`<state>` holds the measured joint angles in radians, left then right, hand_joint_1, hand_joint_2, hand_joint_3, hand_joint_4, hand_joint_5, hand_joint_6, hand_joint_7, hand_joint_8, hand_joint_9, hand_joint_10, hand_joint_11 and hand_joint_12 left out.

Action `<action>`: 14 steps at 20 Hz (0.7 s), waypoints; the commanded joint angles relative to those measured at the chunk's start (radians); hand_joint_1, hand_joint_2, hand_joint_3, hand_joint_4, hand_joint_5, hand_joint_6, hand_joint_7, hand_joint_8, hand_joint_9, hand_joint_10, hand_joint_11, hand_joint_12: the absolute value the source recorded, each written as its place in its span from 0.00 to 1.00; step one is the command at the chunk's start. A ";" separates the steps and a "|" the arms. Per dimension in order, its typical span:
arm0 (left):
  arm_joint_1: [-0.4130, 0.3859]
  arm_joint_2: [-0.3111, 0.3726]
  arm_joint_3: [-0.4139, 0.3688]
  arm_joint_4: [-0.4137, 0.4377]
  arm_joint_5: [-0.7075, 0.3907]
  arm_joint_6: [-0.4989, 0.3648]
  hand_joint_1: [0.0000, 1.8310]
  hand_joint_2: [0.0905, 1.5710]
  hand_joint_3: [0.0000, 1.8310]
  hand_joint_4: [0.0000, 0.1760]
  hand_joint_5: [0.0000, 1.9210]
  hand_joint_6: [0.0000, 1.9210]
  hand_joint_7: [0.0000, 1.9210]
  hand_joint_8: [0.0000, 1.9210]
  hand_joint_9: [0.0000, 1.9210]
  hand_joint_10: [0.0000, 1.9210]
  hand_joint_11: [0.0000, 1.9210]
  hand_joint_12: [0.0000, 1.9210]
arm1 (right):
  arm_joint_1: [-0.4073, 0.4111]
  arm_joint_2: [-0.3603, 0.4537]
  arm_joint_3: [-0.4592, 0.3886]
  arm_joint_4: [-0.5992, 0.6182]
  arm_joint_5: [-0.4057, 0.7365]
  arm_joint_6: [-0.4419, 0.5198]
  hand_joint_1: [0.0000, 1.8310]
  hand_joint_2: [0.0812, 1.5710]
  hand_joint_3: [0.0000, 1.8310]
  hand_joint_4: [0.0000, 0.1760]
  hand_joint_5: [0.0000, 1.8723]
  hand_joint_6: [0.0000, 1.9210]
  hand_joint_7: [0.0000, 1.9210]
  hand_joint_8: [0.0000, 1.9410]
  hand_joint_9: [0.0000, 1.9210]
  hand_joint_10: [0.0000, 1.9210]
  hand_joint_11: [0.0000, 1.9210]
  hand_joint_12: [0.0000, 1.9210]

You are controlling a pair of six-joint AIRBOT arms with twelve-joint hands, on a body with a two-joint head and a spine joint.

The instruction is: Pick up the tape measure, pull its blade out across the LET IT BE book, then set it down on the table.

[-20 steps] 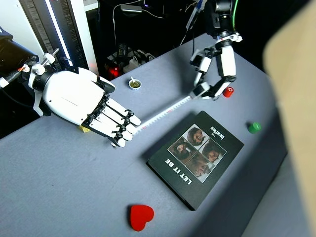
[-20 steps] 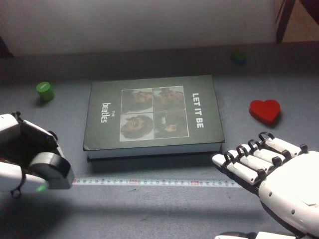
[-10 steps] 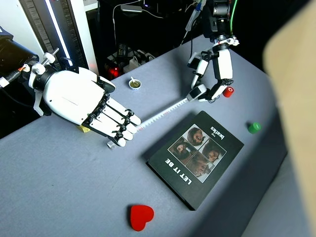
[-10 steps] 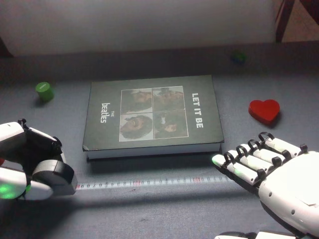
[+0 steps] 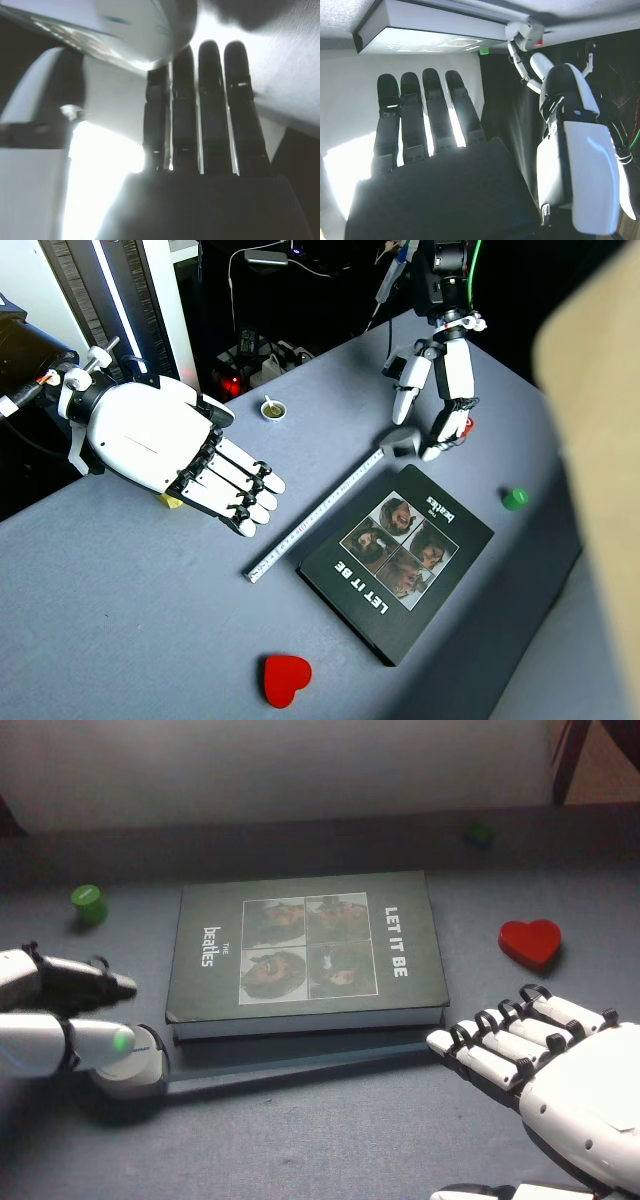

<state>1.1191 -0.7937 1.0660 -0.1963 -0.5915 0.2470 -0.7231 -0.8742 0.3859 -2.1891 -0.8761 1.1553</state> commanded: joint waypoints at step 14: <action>-0.512 0.059 -0.076 -0.641 0.199 1.040 0.20 0.66 0.00 0.00 0.33 0.01 0.38 0.05 0.37 0.30 0.28 0.54 | 0.004 0.000 -0.007 -0.070 -0.065 0.010 0.20 0.74 0.00 0.00 0.40 0.08 0.42 0.08 0.36 0.25 0.18 0.72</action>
<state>0.5877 -0.7330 0.9817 -0.8795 -0.3283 1.3590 -0.7231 -0.8742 0.3859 -2.1990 -0.8761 1.1587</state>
